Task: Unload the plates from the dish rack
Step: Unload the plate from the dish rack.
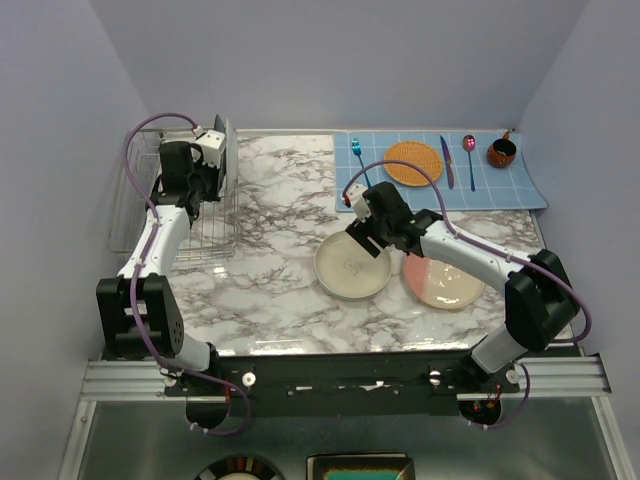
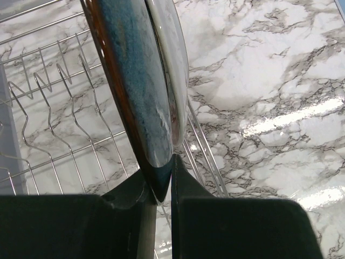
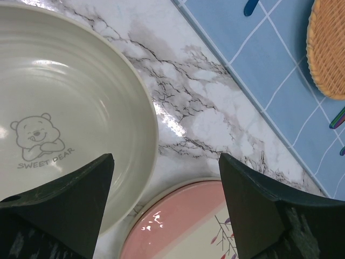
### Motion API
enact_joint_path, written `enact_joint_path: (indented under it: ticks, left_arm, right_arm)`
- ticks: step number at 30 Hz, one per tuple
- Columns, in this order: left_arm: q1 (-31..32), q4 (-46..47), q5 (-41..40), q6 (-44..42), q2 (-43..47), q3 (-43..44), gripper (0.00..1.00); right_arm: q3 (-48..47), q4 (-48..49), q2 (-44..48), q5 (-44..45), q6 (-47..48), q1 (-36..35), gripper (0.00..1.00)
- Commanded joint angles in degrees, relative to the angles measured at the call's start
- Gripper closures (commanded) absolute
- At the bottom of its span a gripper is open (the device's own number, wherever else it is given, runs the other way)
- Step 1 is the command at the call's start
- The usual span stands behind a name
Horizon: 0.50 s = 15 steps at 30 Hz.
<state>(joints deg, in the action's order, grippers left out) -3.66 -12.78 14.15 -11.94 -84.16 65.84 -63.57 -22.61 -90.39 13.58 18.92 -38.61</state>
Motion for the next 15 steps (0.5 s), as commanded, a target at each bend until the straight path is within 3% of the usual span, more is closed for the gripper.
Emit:
enact_joint_path:
  ticks: [1,15]
  left_arm:
    - [-0.9,15.6,-8.4,-6.6,5.1,0.2,1.0]
    - [-1.5,21.2,-15.5,-3.3,5.1,-4.4,1.0]
  right_arm:
    - [-0.1,-0.9,-0.8,-1.2,-0.2,0.2,0.13]
    - [-0.1,-1.1,-1.0,-1.6,-0.2,0.2,0.13]
